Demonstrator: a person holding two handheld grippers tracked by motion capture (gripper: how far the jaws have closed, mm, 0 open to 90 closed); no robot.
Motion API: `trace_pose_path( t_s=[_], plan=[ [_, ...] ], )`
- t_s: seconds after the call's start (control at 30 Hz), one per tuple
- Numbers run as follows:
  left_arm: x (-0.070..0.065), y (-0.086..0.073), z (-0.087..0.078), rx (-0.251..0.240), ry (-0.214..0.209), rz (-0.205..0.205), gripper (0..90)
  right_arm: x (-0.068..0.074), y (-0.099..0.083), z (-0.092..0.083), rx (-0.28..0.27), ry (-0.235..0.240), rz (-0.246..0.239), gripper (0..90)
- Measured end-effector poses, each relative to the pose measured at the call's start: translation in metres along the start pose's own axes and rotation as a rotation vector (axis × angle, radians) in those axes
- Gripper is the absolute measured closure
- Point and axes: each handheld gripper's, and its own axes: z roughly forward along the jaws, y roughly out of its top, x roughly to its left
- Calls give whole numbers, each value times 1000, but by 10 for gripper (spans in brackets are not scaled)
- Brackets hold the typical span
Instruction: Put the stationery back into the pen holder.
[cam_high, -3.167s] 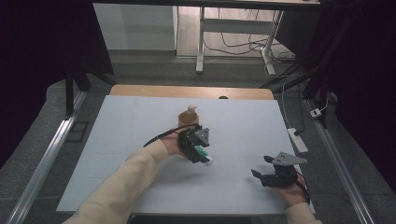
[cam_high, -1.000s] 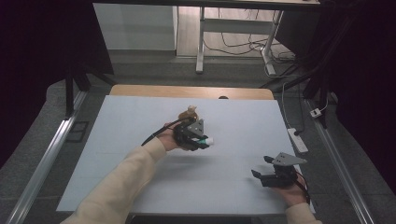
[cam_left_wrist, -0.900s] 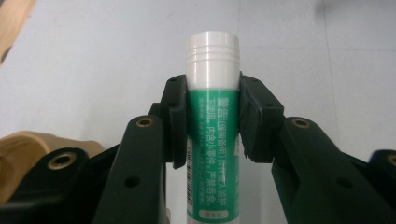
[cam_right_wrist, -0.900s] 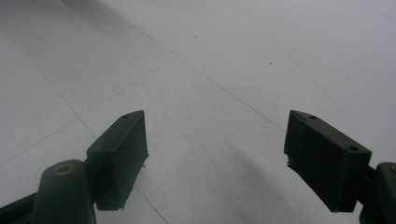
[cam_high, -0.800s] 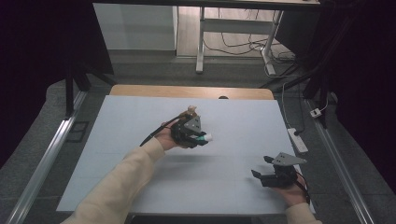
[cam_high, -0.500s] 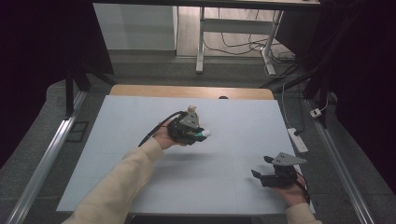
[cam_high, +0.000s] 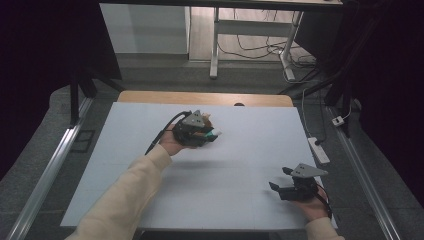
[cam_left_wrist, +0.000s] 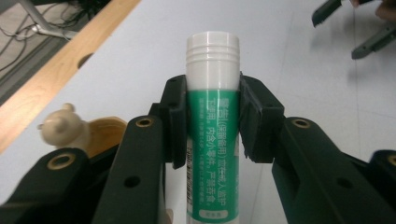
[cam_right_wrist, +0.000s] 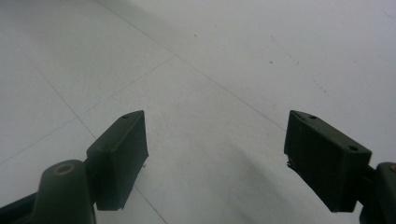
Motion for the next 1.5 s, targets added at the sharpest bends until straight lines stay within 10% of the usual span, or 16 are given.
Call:
trace_pose_path(
  t_s=[0.6,1.5],
  plan=[
    [28,-7,-4,-109,105,-159,649,0,0,0,2,-3,3,210],
    [53,-15,18,-123,178,-240,648,-1,-1,1,10,-11,4,210]
  ],
)
